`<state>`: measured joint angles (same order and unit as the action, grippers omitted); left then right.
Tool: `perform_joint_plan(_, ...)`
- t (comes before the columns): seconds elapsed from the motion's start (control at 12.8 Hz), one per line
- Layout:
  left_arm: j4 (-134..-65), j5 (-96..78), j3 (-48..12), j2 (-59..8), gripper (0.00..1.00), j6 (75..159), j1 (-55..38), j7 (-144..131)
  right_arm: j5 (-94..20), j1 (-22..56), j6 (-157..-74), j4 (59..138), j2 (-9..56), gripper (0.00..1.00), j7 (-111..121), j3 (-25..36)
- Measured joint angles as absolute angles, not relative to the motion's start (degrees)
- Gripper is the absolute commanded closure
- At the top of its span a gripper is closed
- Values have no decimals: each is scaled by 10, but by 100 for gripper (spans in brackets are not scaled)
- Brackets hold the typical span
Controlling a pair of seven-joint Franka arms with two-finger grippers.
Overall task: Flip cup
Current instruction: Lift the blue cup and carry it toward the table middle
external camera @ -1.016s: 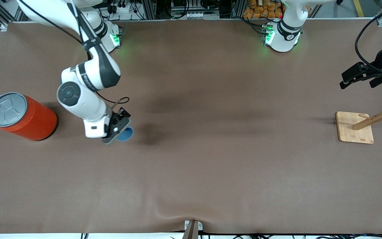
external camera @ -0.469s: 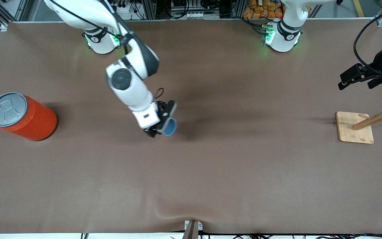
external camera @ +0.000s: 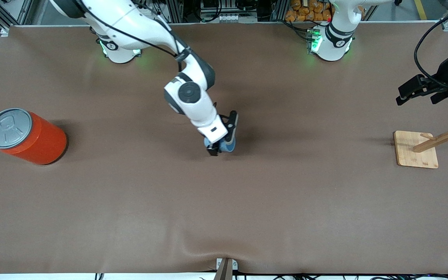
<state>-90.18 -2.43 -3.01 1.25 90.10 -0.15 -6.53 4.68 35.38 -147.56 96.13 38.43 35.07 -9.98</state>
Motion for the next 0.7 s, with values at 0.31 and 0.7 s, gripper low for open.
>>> perform_joint_plan(0.31,-902,-24,-30,7,0,898,-1,-65,81,450,-1477,926,424,42,345,-21)
perform_joint_plan(0.7,-902,-31,-30,6,0,897,-1,-65,138,480,-1482,893,467,0,330,-2)
